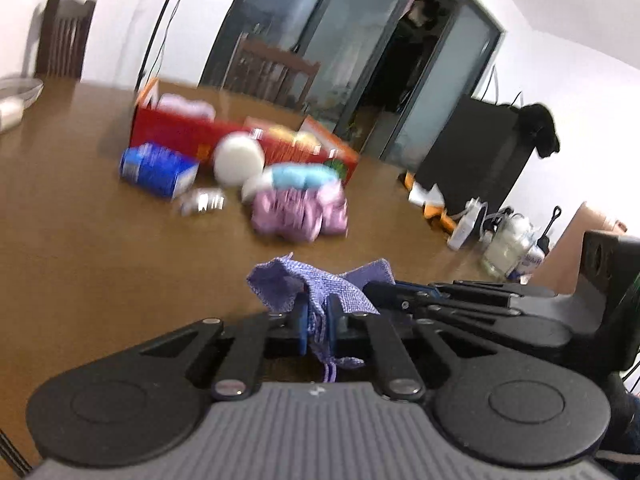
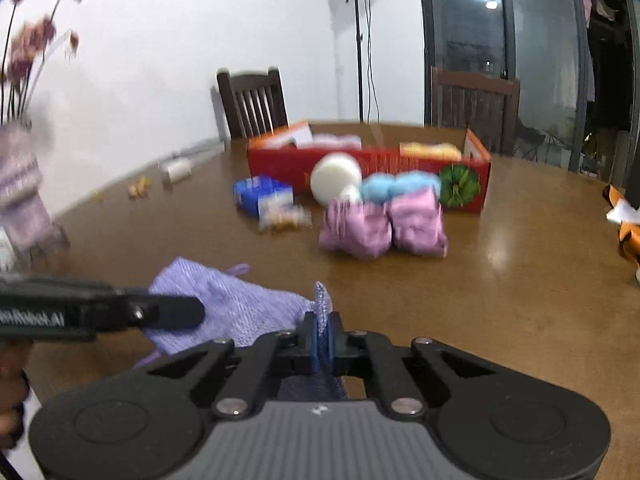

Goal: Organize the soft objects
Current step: 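Close both grippers on the purple mesh bag and lift it, then carry the purple mesh bag into the cardboard box and open both grippers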

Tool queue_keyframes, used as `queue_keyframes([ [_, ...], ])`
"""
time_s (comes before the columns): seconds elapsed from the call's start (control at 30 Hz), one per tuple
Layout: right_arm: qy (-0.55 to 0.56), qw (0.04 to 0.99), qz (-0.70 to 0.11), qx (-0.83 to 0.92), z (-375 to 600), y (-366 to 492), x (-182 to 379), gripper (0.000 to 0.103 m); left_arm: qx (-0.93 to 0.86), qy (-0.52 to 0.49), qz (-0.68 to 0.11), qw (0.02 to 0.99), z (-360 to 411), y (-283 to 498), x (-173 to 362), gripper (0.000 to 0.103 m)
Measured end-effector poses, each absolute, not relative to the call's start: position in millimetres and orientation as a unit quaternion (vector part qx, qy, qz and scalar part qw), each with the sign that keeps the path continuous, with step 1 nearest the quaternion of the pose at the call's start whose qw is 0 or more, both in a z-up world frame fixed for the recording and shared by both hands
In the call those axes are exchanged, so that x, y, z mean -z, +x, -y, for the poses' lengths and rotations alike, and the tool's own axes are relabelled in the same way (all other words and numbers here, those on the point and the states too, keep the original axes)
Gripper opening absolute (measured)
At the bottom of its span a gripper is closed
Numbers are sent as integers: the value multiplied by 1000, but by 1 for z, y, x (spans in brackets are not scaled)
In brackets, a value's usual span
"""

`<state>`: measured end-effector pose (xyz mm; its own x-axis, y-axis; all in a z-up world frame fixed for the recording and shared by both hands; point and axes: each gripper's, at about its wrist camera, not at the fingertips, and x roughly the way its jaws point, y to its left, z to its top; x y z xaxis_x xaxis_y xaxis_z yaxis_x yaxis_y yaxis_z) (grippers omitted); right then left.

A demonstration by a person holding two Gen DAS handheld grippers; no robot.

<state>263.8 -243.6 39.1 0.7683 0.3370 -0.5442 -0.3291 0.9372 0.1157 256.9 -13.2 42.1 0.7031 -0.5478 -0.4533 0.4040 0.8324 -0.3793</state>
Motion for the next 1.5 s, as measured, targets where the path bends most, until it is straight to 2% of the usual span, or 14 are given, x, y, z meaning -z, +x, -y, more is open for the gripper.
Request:
queue_keyframes([
  [0.2,25,945,-247,-213,251,324,-84,5,245,-83,-214,942,20,326,-81,9],
  [0.4,33,947,-235,-215,251,427,-110,5,233,-51,-199,951,35,425,-112,9],
  [0.6,-2,946,-273,-174,241,573,-114,5,210,-36,-280,936,55,575,-119,9],
  [0.73,45,926,-341,-159,239,670,-93,5,184,-5,-324,928,67,651,-96,10],
  [0.8,72,916,-365,-147,238,703,-81,5,162,-16,-377,912,65,686,-76,11],
  [0.87,101,910,-376,-140,241,724,-67,7,151,-40,-416,896,59,705,-59,13],
  [0.93,111,906,-385,-135,241,731,-58,15,154,-28,-427,891,61,708,-50,13],
  [1.07,136,892,-411,-130,246,733,-48,18,160,-18,-430,888,60,708,-50,14],
  [1.13,134,892,-414,-122,248,732,-47,24,157,-11,-429,890,58,710,-52,20],
  [1.17,129,894,-413,-116,248,731,-47,28,154,-4,-427,891,59,710,-53,29],
  [1.23,115,901,-403,-108,245,725,-49,35,150,3,-424,893,61,708,-58,54],
  [1.3,101,914,-377,-109,246,713,-58,39,156,-4,-415,897,55,699,-67,63],
  [1.43,87,928,-349,-100,249,697,-82,43,142,8,-383,913,46,674,-99,68],
  [1.5,81,932,-339,-98,256,685,-101,48,144,8,-365,920,37,657,-119,71],
])
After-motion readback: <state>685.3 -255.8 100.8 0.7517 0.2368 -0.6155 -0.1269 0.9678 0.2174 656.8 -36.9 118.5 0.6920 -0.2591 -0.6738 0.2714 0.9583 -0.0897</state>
